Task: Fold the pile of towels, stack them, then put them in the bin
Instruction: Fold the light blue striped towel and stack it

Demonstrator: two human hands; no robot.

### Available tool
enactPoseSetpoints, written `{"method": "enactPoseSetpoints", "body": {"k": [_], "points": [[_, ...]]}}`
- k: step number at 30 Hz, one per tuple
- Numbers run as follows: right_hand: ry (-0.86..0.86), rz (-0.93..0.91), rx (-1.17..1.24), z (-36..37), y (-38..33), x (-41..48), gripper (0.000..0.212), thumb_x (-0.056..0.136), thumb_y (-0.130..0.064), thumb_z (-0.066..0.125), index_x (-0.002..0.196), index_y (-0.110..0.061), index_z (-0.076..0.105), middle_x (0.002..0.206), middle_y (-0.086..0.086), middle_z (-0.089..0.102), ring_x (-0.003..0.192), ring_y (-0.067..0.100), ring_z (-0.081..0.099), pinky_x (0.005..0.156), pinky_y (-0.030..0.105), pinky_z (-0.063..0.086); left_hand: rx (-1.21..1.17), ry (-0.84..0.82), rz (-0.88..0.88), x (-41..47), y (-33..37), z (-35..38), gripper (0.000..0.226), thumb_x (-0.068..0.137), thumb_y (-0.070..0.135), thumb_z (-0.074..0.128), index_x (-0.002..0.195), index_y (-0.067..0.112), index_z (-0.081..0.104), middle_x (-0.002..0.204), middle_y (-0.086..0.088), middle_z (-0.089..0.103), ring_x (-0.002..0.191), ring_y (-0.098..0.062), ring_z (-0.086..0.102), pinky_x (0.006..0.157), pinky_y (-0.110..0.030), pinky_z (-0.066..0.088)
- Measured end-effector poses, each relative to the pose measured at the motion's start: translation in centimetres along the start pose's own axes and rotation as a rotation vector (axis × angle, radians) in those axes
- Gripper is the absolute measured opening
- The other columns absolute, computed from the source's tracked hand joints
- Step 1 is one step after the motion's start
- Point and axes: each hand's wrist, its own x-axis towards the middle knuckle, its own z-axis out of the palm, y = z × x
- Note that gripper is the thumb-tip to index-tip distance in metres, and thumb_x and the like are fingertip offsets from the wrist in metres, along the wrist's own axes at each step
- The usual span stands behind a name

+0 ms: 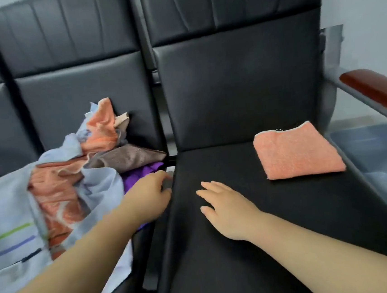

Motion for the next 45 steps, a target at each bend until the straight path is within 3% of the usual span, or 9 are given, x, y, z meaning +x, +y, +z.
{"method": "enactPoseSetpoints", "body": {"k": [7, 13, 17, 23, 26, 29, 35, 39, 45], "points": [[0.043, -0.078, 0.18, 2.0, -12.7, 11.6, 0.034, 0.104, -0.032, 0.054, 0.136, -0.023, 0.062, 0.143, 0.0, 0.056, 0.127, 0.022, 0.056, 0.105, 0.032, 0.043, 0.102, 0.3, -0.212, -1.8, -10.9, -9.3, 0.031, 0.092, 0.029, 0.059, 0.121, 0.024, 0.067, 0.116, -0.007, 0.069, 0.103, -0.032, 0.064, 0.083, -0.038, 0.049], [0.118, -0.09, 0.298, 2.3, -20.3, 18.5, 0.025, 0.097, -0.029, 0.061, 0.121, -0.023, 0.068, 0.128, 0.002, 0.065, 0.114, 0.024, 0.06, 0.089, 0.03, 0.044, 0.259, 0.492, -0.549, -2.7, -18.0, -11.3, 0.038, 0.09, 0.043, 0.053, 0.122, 0.023, 0.057, 0.126, -0.008, 0.052, 0.117, -0.038, 0.047, 0.098, -0.052, 0.039], [0.062, -0.133, 0.36, 3.5, -24.5, 21.1, 0.016, 0.098, -0.033, 0.06, 0.111, -0.026, 0.067, 0.109, -0.004, 0.07, 0.101, 0.02, 0.063, 0.079, 0.03, 0.047, 0.105, 0.412, -0.755, -3.4, -21.4, -12.0, 0.047, 0.095, 0.054, 0.046, 0.122, 0.016, 0.051, 0.112, -0.007, 0.045, 0.109, -0.039, 0.049, 0.082, -0.048, 0.038], [-0.045, -0.095, 0.447, 4.8, -26.2, 20.6, 0.043, 0.094, -0.05, 0.06, 0.134, -0.033, 0.064, 0.139, -0.012, 0.063, 0.128, 0.015, 0.058, 0.115, 0.038, 0.043, 0.003, 0.571, -0.661, -4.1, -22.2, -14.3, 0.019, 0.1, 0.028, 0.048, 0.098, 0.013, 0.059, 0.097, -0.004, 0.059, 0.084, -0.029, 0.051, 0.07, -0.038, 0.04], [-0.004, -0.064, 0.64, 3.1, -25.9, 19.0, 0.021, 0.096, -0.042, 0.064, 0.115, -0.033, 0.068, 0.118, -0.007, 0.07, 0.112, 0.019, 0.066, 0.101, 0.038, 0.053, -0.098, 0.703, -0.539, -4.9, -20.1, -15.9, 0.022, 0.099, 0.027, 0.047, 0.089, 0.01, 0.059, 0.084, -0.002, 0.058, 0.08, -0.03, 0.052, 0.064, -0.036, 0.038], [-0.145, -0.061, 0.876, 0.7, -25.0, 16.8, 0.012, 0.099, -0.022, 0.066, 0.109, -0.027, 0.071, 0.102, -0.01, 0.075, 0.094, 0.006, 0.068, 0.069, 0.017, 0.053, -0.516, 0.766, -0.436, -5.4, -17.8, -16.8, 0.03, 0.093, 0.027, 0.05, 0.087, 0.0, 0.061, 0.074, -0.008, 0.062, 0.069, -0.025, 0.057, 0.066, -0.04, 0.05], [-0.256, -0.125, 0.717, -1.4, -23.5, 12.1, 0.029, 0.09, -0.029, 0.08, 0.119, -0.025, 0.074, 0.111, -0.015, 0.077, 0.104, 0.0, 0.068, 0.081, 0.019, 0.05, -1.246, 0.552, -0.267, -6.5, -11.3, -16.6, 0.021, 0.1, 0.02, 0.061, 0.083, 0.01, 0.067, 0.067, 0.001, 0.068, 0.068, -0.016, 0.063, 0.069, -0.03, 0.05], [-0.171, -0.11, 0.702, -3.4, -21.8, 9.3, 0.024, 0.093, -0.022, 0.078, 0.114, -0.013, 0.077, 0.115, -0.005, 0.076, 0.112, 0.016, 0.071, 0.101, 0.035, 0.057, -1.412, 0.436, -0.18, -7.2, -8.5, -16.5, 0.022, 0.103, 0.018, 0.058, 0.082, 0.012, 0.061, 0.076, -0.007, 0.064, 0.073, -0.025, 0.059, 0.072, -0.038, 0.046], [-0.019, -0.066, 0.962, -10.0, -18.1, 5.8, 0.015, 0.105, -0.013, 0.057, 0.111, -0.006, 0.069, 0.102, 0.015, 0.077, 0.092, 0.028, 0.071, 0.087, 0.044, 0.058, -1.391, 0.338, -0.348, -8.1, -7.4, -15.7, 0.023, 0.098, 0.037, 0.064, 0.093, 0.015, 0.062, 0.077, -0.003, 0.07, 0.066, -0.02, 0.07, 0.069, -0.033, 0.053]]}}
